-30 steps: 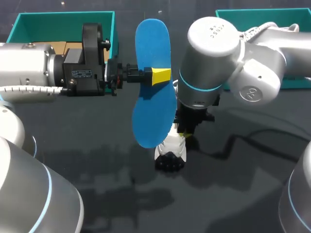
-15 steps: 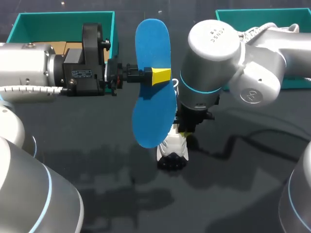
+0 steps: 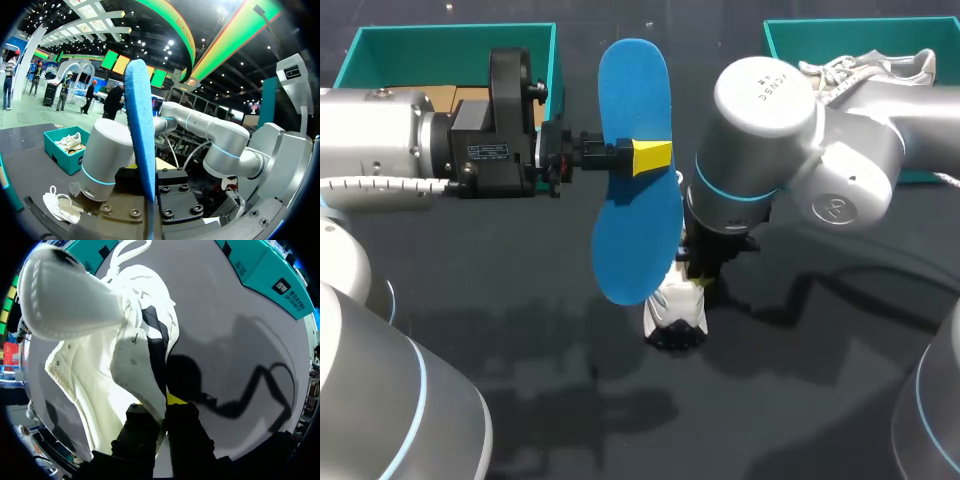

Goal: Take the shoe out of the shoebox, open the shoe tongue, remove and reinsert the insole, then place the shoe into the shoebox

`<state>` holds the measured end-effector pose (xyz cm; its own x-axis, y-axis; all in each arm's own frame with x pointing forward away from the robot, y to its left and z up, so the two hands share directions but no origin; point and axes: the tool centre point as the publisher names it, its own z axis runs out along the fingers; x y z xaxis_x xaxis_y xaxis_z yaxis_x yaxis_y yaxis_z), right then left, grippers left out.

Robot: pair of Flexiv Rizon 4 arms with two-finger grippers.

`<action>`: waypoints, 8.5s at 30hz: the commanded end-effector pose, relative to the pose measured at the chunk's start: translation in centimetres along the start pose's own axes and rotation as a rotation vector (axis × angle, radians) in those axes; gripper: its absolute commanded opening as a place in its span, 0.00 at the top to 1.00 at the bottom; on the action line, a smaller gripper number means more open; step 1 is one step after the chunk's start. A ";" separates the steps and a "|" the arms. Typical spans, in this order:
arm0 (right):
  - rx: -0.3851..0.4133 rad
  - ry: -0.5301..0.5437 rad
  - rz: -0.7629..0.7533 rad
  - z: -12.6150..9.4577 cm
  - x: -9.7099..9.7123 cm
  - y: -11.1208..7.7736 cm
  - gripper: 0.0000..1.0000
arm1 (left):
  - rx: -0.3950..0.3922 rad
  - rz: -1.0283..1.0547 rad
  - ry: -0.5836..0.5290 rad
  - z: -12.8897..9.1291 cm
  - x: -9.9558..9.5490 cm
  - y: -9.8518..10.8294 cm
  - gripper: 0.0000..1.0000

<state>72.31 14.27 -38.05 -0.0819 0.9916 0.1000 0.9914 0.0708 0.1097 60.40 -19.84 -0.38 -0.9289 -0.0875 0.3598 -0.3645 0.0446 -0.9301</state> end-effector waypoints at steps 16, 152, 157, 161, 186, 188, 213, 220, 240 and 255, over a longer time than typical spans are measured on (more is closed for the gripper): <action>0.017 0.078 0.059 -1.1 -0.7 -0.5 0.00 | 0.003 0.000 -0.004 0.3 0.2 0.0 1.00; 0.043 1.492 0.385 -21.8 -1.9 6.9 0.00 | 0.038 1.824 -0.046 6.2 -15.7 7.4 1.00; 0.036 1.481 0.344 -22.2 -0.6 7.0 0.00 | 0.031 1.843 -0.064 6.7 -17.3 7.7 1.00; 0.043 1.461 0.317 -22.0 0.4 6.9 0.00 | 0.027 1.845 -0.054 7.2 -18.2 7.9 1.00; 0.076 1.426 0.221 -21.1 2.9 7.8 0.57 | -0.012 1.892 -0.015 9.9 -18.6 9.5 1.00; 0.076 1.429 0.227 -21.0 2.8 7.8 0.64 | -0.012 1.894 -0.015 9.9 -18.6 9.5 1.00; 0.061 1.439 0.242 -21.1 2.9 7.1 1.00 | -0.014 1.868 -0.026 9.2 -18.8 9.4 0.17; 0.056 1.443 0.248 -20.8 2.0 6.8 1.00 | -0.006 1.833 -0.026 4.4 -17.8 8.1 0.00; 0.065 1.461 0.209 -18.3 1.6 5.5 1.00 | -0.099 1.845 0.237 -2.2 -19.0 6.3 0.00; 0.065 1.454 0.187 -16.4 1.9 4.9 1.00 | -0.422 1.915 0.433 -2.3 -20.9 2.2 0.00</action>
<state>75.53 14.49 -20.77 0.0554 0.0129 0.9984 0.9984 0.0064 -0.0555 77.35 -15.31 -11.71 -0.0185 0.3627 -0.9317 0.9998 -0.0049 -0.0218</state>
